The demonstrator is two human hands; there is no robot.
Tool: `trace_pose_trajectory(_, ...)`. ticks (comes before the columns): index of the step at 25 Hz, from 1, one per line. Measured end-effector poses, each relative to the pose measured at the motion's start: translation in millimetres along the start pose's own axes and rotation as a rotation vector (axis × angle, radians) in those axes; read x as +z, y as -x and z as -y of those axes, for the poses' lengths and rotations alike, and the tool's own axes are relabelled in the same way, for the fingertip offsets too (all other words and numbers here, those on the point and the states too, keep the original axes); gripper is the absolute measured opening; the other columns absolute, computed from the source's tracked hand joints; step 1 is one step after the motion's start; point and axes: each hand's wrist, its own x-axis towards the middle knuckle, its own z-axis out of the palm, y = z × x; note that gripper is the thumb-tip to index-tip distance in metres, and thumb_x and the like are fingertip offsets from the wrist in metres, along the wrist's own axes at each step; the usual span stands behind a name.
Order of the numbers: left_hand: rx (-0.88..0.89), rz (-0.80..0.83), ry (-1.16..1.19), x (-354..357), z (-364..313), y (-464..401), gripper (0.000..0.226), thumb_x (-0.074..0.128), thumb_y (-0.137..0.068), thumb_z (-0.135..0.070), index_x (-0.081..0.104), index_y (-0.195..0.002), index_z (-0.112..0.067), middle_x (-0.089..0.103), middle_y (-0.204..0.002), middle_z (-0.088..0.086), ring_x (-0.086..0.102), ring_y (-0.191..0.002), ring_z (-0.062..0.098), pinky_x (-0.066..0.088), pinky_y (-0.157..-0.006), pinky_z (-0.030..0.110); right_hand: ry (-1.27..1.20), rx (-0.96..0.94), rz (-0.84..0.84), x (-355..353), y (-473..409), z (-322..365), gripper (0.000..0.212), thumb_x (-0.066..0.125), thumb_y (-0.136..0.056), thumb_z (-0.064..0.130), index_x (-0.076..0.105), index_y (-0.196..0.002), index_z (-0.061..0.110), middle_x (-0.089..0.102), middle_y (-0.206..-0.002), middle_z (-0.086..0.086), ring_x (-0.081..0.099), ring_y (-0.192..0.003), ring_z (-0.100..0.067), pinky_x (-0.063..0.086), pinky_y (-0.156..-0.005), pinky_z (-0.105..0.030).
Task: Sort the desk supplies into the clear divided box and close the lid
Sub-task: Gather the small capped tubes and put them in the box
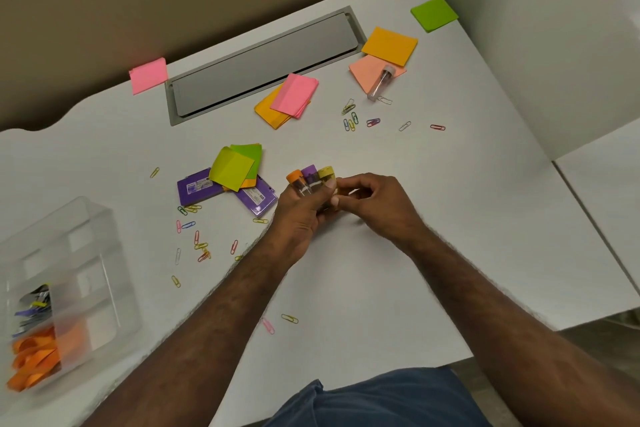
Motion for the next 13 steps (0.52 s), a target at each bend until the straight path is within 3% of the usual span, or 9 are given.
trace_pose_trajectory(3, -0.018, 0.0, 0.02, -4.8, -1.6, -4.9, 0.053, 0.083, -0.077, -0.027, 0.067, -0.126, -0.014, 0.078, -0.114, 0.012, 0.075, -0.106, 0.028, 0.063, -0.084, 0.038, 0.034, -0.021, 0.007, -8.5, -18.1, 2.3, 0.034, 0.083, -0.085, 0.035, 0.076, -0.116, 0.022, 0.078, -0.095, 0.007, 0.074, -0.087, -0.009, 0.062, -0.078, -0.028)
trace_pose_trajectory(6, -0.048, 0.001, 0.042, -8.8, -2.8, -9.1, 0.038, 0.076, -0.089, -0.018, 0.066, -0.125, -0.011, 0.078, -0.116, 0.011, 0.076, -0.105, 0.031, 0.063, -0.086, 0.042, 0.122, -0.035, -0.165, -24.2, -53.3, 6.3, 0.034, 0.08, -0.086, 0.034, 0.074, -0.116, 0.02, 0.076, -0.089, 0.004, 0.071, -0.079, -0.013, 0.06, -0.081, -0.034)
trace_pose_trajectory(10, -0.063, -0.011, 0.035, -21.7, -1.6, -6.1, 0.037, 0.075, -0.09, -0.019, 0.066, -0.125, -0.013, 0.077, -0.118, 0.009, 0.075, -0.106, 0.03, 0.062, -0.089, 0.048, 0.461, -0.064, -0.495, -47.4, -113.3, 15.0, 0.048, 0.073, -0.089, 0.046, 0.065, -0.129, 0.02, 0.073, -0.105, 0.0, 0.067, -0.093, -0.015, 0.056, -0.092, -0.036)
trace_pose_trajectory(13, -0.068, -0.02, 0.058, -34.9, 4.6, 2.0, 0.035, 0.074, -0.092, -0.016, 0.066, -0.125, -0.01, 0.077, -0.118, 0.011, 0.075, -0.107, 0.032, 0.063, -0.085, 0.051, 0.522, -0.011, -0.589, -61.0, -149.7, 23.1, 0.065, 0.068, -0.089, 0.058, 0.053, -0.138, 0.018, 0.071, -0.122, -0.006, 0.065, -0.114, -0.024, 0.05, -0.098, -0.039)
